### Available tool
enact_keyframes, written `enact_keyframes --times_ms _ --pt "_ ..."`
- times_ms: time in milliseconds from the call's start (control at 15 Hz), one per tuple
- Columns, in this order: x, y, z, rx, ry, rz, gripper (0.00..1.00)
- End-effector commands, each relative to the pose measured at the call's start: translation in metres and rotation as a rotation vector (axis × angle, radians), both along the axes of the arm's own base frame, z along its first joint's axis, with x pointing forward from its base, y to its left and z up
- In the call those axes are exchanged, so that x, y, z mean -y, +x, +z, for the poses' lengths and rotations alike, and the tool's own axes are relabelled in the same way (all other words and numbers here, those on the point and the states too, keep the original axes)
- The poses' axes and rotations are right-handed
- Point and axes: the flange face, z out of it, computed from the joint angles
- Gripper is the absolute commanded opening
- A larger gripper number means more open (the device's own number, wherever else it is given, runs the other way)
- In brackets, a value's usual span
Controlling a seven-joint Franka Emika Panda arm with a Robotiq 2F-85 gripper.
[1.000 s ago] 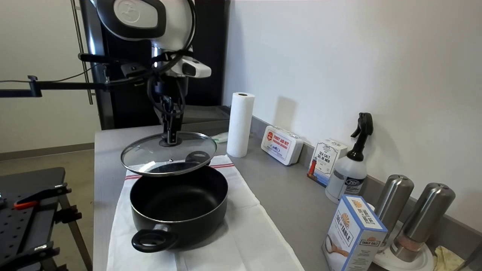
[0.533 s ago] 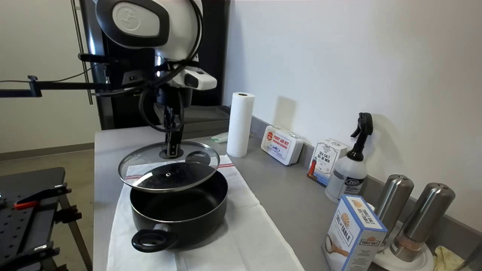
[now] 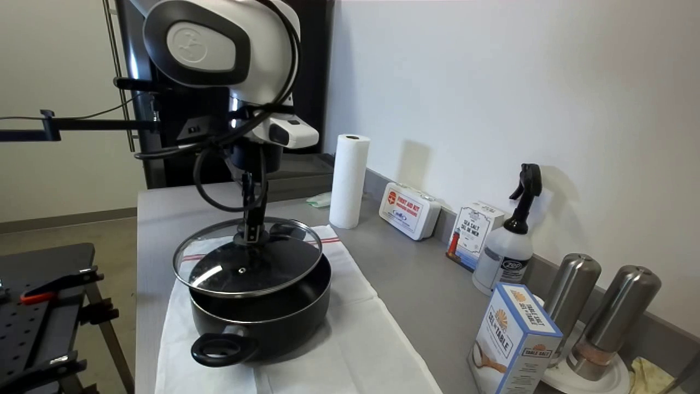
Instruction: Pick up the lid from the table and put it on the pot
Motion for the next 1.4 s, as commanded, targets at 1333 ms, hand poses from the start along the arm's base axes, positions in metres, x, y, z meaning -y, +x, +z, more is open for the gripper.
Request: enact_keyframes --times_ms 1333 --pt "0.020 0.021 -0.016 0.022 -0.027 -0.107 0.25"
